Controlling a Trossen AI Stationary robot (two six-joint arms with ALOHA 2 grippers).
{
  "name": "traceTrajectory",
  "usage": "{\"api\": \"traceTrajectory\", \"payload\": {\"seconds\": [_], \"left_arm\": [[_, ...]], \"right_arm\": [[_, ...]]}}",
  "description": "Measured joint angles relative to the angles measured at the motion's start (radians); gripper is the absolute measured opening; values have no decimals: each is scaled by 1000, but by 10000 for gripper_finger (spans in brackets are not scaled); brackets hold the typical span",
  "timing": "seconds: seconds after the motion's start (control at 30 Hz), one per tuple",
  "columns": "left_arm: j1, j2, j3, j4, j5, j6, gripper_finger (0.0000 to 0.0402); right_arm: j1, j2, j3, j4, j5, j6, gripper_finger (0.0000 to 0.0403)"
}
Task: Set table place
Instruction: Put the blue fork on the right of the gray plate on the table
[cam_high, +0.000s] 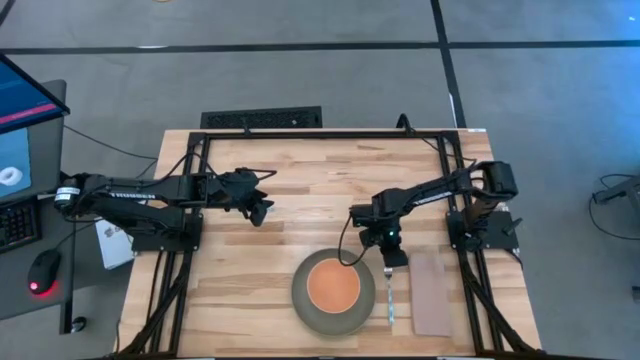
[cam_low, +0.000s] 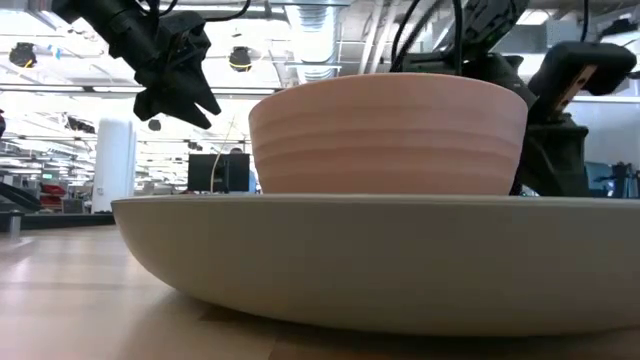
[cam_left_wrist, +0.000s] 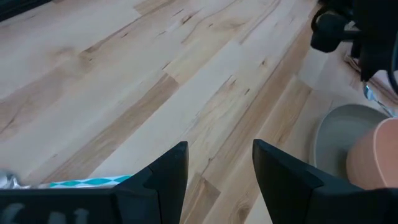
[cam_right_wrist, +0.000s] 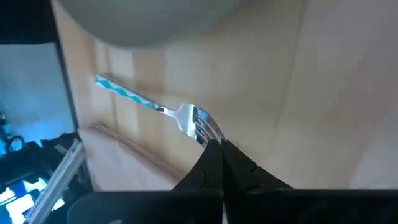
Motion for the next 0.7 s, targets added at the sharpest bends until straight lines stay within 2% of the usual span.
{"api": "traceTrajectory", "payload": {"seconds": [0.3,0.7], "left_arm": [[0,0,0,-5,0,-5,169],[0,0,0,-7,0,-6,169]], "right_arm": [[-7,25,1,3,40,5,19],[-10,25,1,5,50,90,44]]}}
